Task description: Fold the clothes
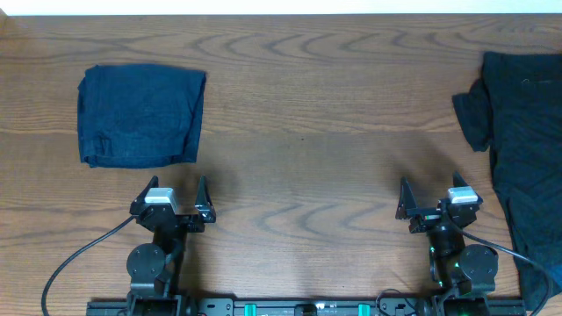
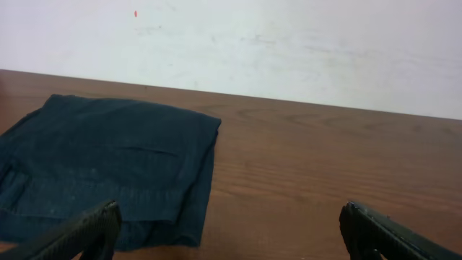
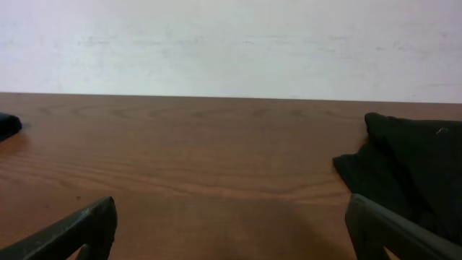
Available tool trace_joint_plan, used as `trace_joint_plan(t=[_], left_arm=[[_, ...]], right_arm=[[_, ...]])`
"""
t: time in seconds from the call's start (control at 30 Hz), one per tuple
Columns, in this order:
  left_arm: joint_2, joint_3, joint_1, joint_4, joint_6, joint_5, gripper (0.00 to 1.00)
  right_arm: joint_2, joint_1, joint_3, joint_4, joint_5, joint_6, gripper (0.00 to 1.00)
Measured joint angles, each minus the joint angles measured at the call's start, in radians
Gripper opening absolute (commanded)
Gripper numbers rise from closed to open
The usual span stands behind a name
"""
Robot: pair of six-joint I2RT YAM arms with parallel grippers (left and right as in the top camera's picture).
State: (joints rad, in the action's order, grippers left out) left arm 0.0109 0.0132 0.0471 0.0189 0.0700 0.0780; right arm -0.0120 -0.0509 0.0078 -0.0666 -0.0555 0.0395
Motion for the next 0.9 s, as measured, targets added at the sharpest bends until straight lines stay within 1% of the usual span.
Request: trace_joint_plan(t=[0.63,0.9], left_arm=[[0.0,0.0,0.0,0.0,0.0,0.0,0.98],[0.0,0.0,0.0,0.0,0.0,0.0,0.98]], right_arm=[[0.0,0.0,0.0,0.002,0.0,0.0,0.99],[0.0,0.0,-0.001,0.045,0.027,0.033,0.99]])
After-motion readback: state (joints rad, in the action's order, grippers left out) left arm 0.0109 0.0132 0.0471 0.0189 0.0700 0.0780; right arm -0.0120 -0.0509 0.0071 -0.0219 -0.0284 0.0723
